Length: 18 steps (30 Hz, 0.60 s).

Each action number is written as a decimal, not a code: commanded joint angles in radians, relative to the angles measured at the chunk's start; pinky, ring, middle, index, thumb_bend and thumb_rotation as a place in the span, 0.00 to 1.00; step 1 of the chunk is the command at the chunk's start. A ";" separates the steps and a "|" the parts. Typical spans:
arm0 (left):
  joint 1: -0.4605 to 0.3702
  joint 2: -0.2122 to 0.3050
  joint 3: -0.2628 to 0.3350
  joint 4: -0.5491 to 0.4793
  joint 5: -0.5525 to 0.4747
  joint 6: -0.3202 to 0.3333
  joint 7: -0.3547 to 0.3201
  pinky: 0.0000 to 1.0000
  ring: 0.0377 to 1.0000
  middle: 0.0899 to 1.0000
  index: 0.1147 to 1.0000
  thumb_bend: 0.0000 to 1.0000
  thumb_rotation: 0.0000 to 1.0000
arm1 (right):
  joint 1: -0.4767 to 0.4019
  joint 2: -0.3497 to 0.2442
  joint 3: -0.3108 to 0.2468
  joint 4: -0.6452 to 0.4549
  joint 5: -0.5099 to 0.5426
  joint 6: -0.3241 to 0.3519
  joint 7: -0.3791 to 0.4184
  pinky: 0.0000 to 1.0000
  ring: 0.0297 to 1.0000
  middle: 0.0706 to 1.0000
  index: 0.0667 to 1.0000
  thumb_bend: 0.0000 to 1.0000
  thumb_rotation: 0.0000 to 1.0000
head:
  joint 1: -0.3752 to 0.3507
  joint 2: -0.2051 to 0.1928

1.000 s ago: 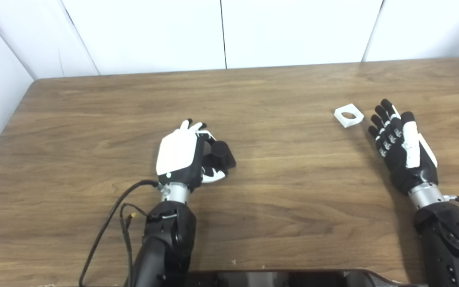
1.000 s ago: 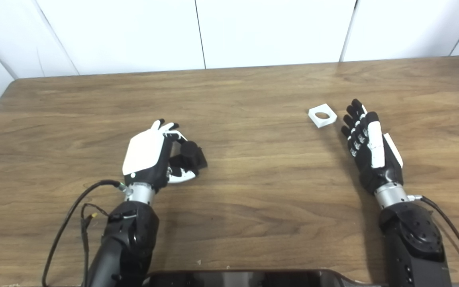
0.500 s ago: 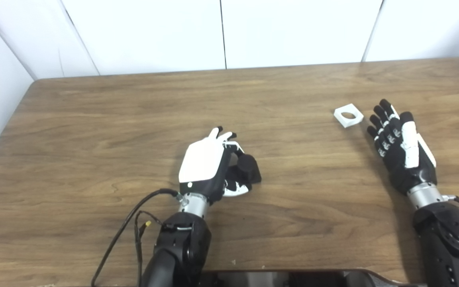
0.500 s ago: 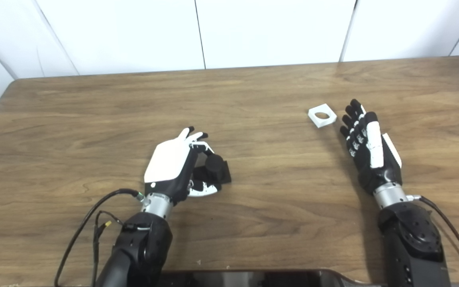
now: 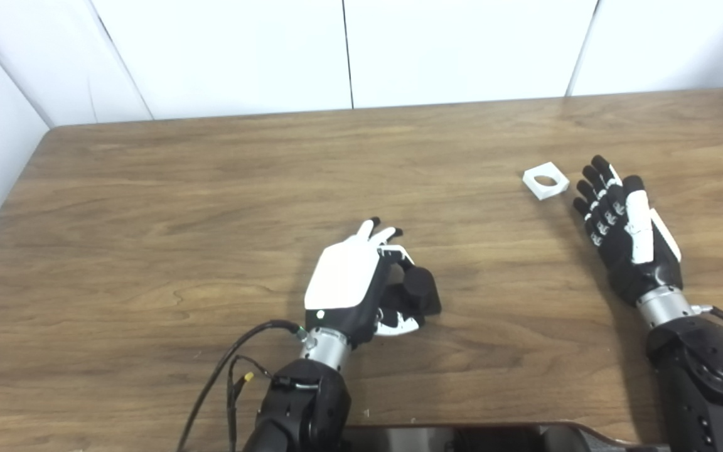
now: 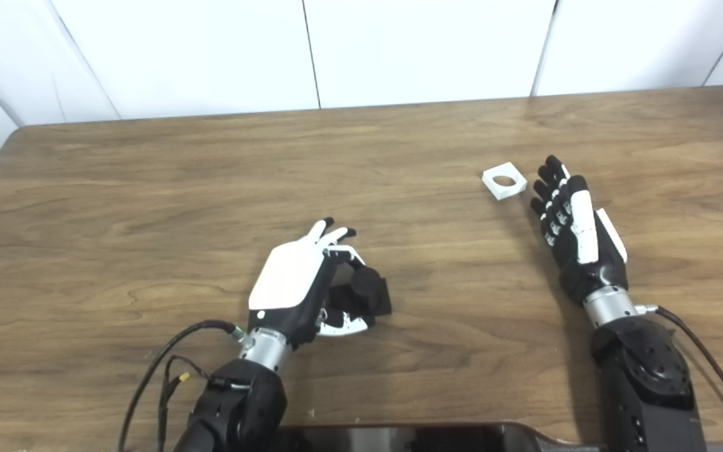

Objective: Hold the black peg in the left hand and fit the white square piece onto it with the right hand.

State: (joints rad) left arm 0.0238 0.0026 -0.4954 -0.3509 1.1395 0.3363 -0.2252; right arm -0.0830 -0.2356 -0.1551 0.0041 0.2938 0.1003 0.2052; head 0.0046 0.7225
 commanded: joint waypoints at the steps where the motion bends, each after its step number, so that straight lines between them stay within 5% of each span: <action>1: -0.008 -0.002 0.001 -0.021 0.011 -0.014 -0.004 0.92 0.99 0.89 0.42 0.52 0.06 | 0.007 0.004 0.009 -0.009 0.003 0.012 0.006 1.00 1.00 1.00 1.00 0.56 1.00 | 0.001 0.001; 18: -0.014 -0.010 0.002 -0.008 0.028 -0.010 -0.008 0.93 1.00 0.90 0.42 0.52 0.06 | -0.008 -0.012 -0.008 -0.012 0.039 0.026 0.018 1.00 1.00 1.00 1.00 0.57 0.98 | 0.005 -0.002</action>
State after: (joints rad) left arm 0.0236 -0.0011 -0.4947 -0.3541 1.1474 0.3362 -0.2361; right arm -0.0807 -0.2366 -0.1613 -0.0007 0.3186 0.1138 0.2066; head 0.0092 0.7194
